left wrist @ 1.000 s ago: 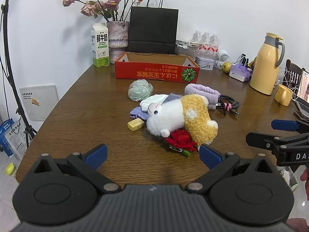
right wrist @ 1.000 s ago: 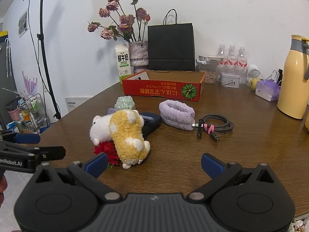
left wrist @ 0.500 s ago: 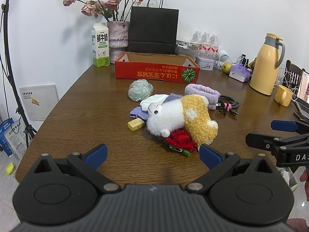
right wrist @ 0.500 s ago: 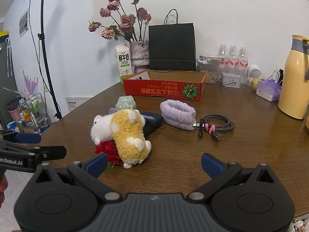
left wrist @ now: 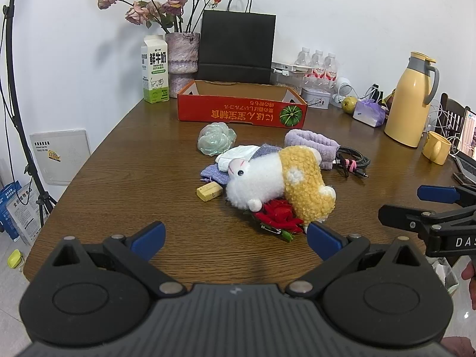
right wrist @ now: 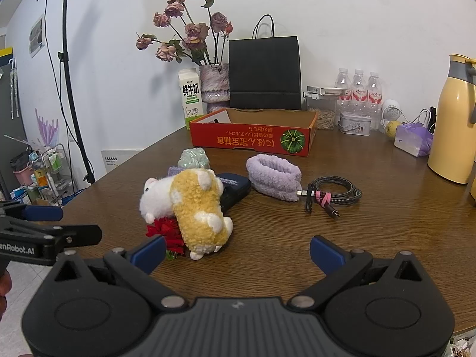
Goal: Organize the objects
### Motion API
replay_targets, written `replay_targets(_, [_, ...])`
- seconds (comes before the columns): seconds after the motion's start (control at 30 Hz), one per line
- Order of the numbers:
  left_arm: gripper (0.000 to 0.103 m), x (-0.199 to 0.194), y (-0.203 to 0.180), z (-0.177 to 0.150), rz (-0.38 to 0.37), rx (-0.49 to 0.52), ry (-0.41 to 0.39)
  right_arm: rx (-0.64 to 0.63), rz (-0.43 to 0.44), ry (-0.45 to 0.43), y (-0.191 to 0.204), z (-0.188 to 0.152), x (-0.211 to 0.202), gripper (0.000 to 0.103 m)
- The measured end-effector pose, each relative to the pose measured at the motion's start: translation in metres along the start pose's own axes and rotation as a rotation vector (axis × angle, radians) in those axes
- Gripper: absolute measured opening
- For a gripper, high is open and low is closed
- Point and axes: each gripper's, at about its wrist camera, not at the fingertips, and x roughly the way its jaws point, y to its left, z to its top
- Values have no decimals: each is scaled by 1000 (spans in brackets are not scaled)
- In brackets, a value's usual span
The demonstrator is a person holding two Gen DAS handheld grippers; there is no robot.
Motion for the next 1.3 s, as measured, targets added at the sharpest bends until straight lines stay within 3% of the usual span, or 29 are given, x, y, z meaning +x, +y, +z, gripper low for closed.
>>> replay_targets(1.3, [103, -1, 3, 0, 5, -8, -2, 5, 0, 0, -1, -1, 1, 103])
